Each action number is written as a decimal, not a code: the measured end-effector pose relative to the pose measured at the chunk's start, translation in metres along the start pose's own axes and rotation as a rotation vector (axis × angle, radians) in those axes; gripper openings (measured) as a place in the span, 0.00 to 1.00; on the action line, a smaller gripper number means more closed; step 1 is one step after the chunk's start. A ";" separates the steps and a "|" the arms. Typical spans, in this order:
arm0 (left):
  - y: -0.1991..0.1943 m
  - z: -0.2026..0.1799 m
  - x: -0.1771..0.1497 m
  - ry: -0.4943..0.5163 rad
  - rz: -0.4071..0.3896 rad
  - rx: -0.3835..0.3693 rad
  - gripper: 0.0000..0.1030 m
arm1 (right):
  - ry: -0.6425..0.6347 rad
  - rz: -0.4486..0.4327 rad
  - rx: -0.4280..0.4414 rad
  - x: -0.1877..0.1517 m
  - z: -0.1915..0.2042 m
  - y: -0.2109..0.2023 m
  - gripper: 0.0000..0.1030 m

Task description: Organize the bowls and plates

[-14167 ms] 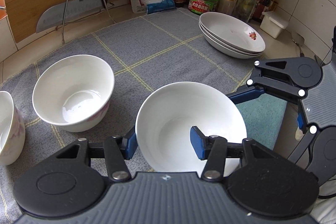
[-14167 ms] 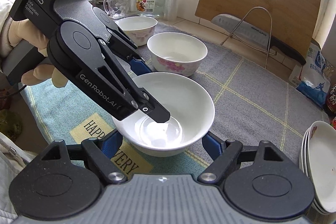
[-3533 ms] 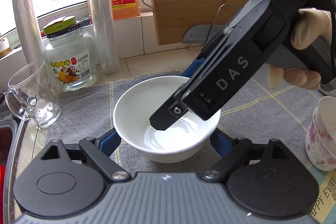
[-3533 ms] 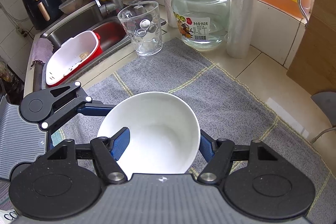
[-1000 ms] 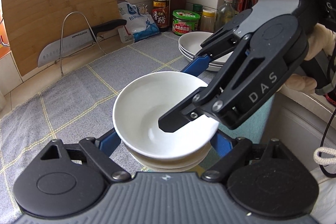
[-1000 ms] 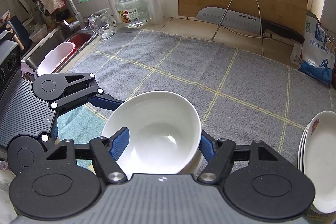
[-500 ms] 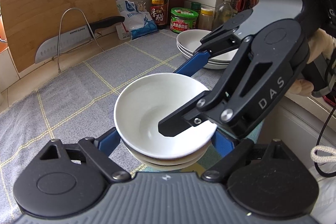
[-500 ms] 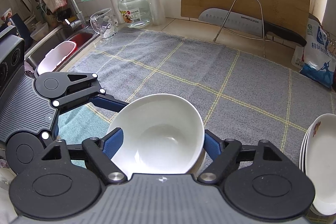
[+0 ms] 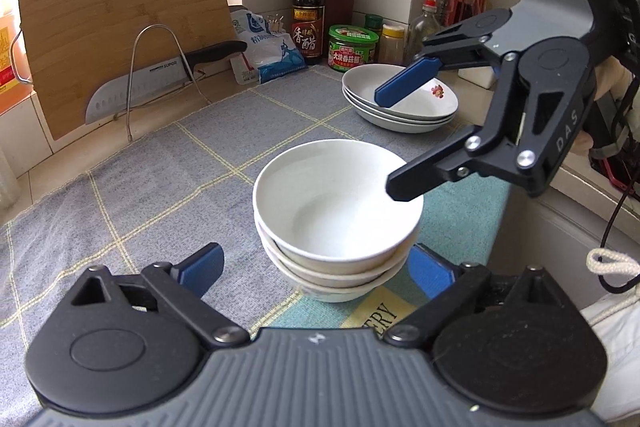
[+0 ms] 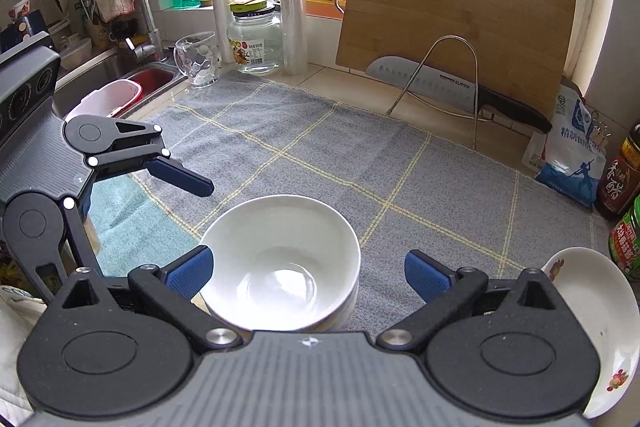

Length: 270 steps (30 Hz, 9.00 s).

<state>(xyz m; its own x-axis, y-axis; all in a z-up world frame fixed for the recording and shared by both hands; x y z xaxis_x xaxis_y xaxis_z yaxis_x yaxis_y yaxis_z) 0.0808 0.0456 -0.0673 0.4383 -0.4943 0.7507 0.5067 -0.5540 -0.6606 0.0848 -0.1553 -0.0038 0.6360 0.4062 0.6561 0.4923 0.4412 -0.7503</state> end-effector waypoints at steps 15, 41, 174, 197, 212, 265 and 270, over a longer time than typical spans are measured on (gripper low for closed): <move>0.020 0.003 -0.030 0.166 0.046 -0.063 0.97 | -0.051 0.102 -0.054 -0.055 0.025 0.028 1.00; 0.063 0.007 -0.007 0.292 0.107 -0.218 0.87 | -0.240 0.126 0.131 -0.048 0.002 0.059 0.97; 0.160 -0.090 0.155 0.312 -0.224 -0.087 1.00 | -0.151 0.143 -0.149 -0.070 -0.206 -0.067 1.00; 0.050 -0.079 0.137 -0.072 -0.138 0.194 1.00 | 0.621 -0.098 -0.788 -0.066 -0.074 -0.146 1.00; 0.049 -0.073 0.130 -0.131 -0.077 0.228 0.99 | 0.654 -0.143 -0.798 -0.061 -0.062 -0.147 1.00; 0.056 -0.067 0.135 -0.138 -0.065 0.249 0.99 | 0.637 -0.139 -0.796 -0.050 -0.066 -0.141 1.00; 0.055 -0.067 0.136 -0.138 -0.065 0.250 0.99 | 0.636 -0.138 -0.798 -0.050 -0.067 -0.141 1.00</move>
<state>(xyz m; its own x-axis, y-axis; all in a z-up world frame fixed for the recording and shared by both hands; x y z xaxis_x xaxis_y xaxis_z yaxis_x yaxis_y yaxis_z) 0.1184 -0.0972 -0.0026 0.4875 -0.3579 0.7964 0.6965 -0.3906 -0.6019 0.0231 -0.2913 0.0642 0.6263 -0.2086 0.7511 0.6890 -0.3025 -0.6586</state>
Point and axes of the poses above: each gripper's, at about its wrist camera, not at the fingertips, and y roughly the way its jaws point, z to its left, x to its top, the point moved 4 cm from there along y, roughly the way its jaws point, and after that the axes turned 3 degrees about x, right-handed, at the moved point
